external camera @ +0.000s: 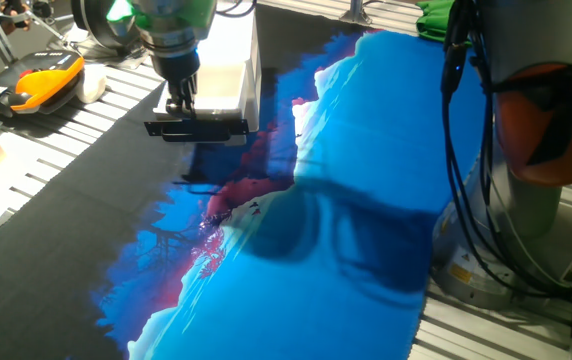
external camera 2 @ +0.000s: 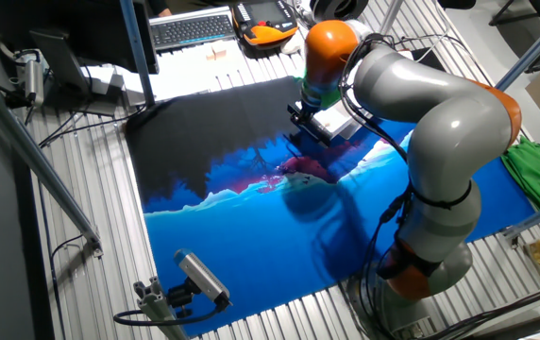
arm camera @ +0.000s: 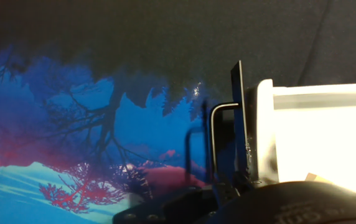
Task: Grasp the handle and close the drawer
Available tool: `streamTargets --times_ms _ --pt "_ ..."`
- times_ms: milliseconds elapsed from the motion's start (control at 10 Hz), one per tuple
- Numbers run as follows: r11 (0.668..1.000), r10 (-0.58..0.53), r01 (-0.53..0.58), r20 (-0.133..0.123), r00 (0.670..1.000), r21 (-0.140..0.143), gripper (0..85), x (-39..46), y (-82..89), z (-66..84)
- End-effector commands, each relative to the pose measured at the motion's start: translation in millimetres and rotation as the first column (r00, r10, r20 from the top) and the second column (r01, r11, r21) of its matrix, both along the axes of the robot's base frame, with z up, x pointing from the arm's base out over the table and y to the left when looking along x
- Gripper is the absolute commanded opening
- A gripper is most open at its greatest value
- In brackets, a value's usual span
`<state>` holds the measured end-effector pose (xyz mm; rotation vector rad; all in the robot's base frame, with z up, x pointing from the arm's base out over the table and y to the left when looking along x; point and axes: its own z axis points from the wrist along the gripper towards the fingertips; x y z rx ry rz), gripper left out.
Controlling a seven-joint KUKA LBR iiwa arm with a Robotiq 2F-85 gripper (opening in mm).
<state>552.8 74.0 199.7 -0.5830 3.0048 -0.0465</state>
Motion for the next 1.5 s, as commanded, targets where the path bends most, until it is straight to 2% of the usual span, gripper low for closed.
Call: streamTargets --times_ms 0,200,300,400,600,800,1400 --pt "1.000 0.001 -0.001 0.000 1.000 0.003 17.0 -0.1 -0.3 -0.6" --pt "1.000 0.002 -0.002 -0.002 1.000 0.022 17.0 -0.1 -0.6 -1.0" --pt "1.000 -0.001 0.001 -0.003 1.000 0.022 17.0 -0.5 -0.1 -1.0" --pt "1.000 -0.007 0.007 -0.013 1.000 0.016 17.0 -0.7 0.5 -0.4" --pt "0.999 -0.025 0.024 -0.027 0.999 -0.022 17.0 -2.2 2.1 -1.1" --pt "0.999 -0.023 0.022 -0.042 0.999 -0.028 17.0 -2.6 2.7 -1.7" --pt "0.999 -0.020 0.017 -0.051 0.999 -0.042 17.0 -2.2 3.1 -6.8"
